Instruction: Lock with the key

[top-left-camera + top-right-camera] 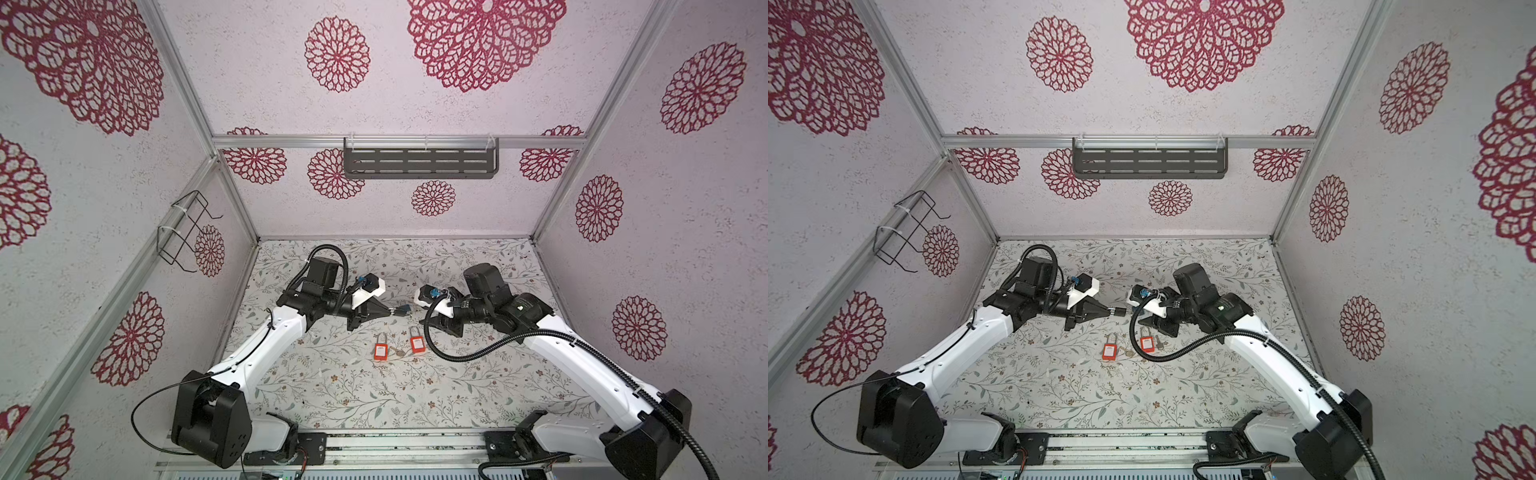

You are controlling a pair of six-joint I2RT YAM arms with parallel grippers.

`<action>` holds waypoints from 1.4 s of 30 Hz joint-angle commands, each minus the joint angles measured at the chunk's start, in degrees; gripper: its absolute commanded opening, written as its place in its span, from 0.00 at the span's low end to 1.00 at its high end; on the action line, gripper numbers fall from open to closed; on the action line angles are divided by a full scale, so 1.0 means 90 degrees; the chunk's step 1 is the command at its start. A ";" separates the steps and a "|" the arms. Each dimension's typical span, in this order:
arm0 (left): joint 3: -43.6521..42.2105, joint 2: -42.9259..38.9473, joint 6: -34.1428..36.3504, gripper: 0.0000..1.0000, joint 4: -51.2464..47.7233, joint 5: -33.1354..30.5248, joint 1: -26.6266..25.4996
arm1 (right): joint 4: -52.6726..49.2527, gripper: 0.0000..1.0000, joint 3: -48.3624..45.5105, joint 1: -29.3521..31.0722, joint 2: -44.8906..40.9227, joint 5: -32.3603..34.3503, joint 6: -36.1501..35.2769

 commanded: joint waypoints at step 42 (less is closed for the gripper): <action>0.0174 -0.0204 0.0516 0.00 -0.0382 -0.0053 -0.0230 | -0.0407 0.02 0.0653 -0.0021 0.0717 -0.1116 -0.0280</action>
